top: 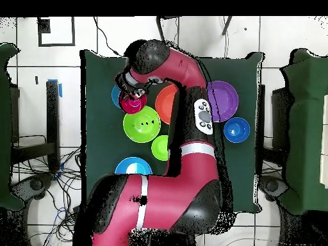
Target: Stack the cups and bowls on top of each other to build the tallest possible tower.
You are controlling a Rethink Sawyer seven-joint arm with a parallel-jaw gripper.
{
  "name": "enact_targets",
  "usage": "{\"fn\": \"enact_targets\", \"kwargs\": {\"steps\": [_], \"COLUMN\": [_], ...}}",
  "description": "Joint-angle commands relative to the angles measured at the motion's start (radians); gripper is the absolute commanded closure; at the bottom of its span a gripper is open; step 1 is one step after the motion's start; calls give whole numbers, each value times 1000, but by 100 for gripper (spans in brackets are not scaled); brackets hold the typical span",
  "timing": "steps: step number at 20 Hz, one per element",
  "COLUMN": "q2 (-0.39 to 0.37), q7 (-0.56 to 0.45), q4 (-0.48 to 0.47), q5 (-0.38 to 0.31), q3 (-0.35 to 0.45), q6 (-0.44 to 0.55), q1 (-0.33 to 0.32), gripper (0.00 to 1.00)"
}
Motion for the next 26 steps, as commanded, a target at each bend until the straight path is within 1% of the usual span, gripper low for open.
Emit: {"fn": "enact_targets", "kwargs": {"steps": [1,13,19,23,26], "q2": [8,17,18,12,16], "q7": [158,120,100,77,66], "q4": [-29,-40,-43,-28,-38], "q5": [10,26,26,25,25], "q3": [32,46,47,49,55], "q6": [42,41,44,24,31], "q1": [17,10,5,-1,-4], "gripper": [100,100,100,100,100]}}
